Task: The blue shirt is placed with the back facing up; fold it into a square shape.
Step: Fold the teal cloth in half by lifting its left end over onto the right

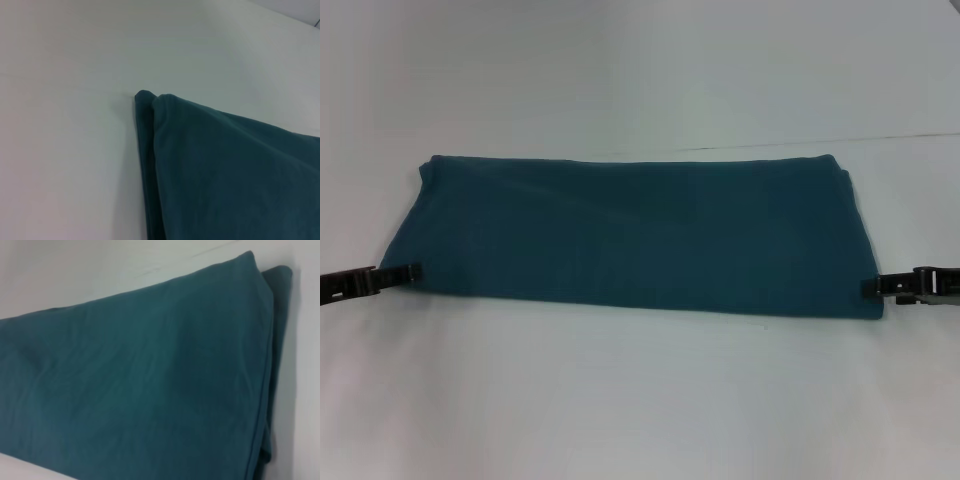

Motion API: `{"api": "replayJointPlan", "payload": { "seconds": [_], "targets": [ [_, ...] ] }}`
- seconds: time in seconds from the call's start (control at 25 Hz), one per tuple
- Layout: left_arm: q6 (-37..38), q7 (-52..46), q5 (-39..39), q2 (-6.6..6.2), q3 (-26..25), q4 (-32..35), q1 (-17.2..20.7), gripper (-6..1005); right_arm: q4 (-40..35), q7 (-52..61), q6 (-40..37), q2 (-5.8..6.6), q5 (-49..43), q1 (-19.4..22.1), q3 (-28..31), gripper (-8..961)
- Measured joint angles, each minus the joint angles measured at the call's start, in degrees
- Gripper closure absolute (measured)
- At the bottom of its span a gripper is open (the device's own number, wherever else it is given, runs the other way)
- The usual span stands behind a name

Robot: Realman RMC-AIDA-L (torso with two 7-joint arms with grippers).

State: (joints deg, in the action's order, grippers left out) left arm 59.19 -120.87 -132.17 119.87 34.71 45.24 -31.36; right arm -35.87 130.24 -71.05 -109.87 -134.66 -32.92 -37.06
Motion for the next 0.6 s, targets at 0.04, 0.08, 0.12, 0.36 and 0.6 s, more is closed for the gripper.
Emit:
{"api": "replayJointPlan", "payload": {
  "seconds": [0.04, 0.08, 0.12, 0.36, 0.6],
  "targets": [
    [-0.1, 0.1, 0.0, 0.01, 0.0, 0.0, -0.1, 106, 0.2, 0.0, 0.3, -0.12, 0.0, -0.2, -0.3, 206],
    [-0.2, 0.1, 0.0, 0.01, 0.0, 0.0, -0.1, 106, 0.4, 0.0, 0.8, -0.23, 0.0, -0.4, -0.4, 206],
    [-0.4, 0.1, 0.0, 0.01, 0.0, 0.0, -0.2, 106, 0.4, 0.0, 1.1, -0.37, 0.0, -0.5, -0.5, 206],
    [-0.6, 0.2, 0.0, 0.01, 0.0, -0.1, -0.4, 105, 1.2, -0.1, 1.8, -0.73, 0.0, -1.5, -1.6, 217],
    [-0.6, 0.1, 0.0, 0.10, 0.0, -0.2, -0.6, 104, 1.7, 0.5, 2.5, -0.78, 0.0, -1.7, -1.4, 286]
  ]
}}
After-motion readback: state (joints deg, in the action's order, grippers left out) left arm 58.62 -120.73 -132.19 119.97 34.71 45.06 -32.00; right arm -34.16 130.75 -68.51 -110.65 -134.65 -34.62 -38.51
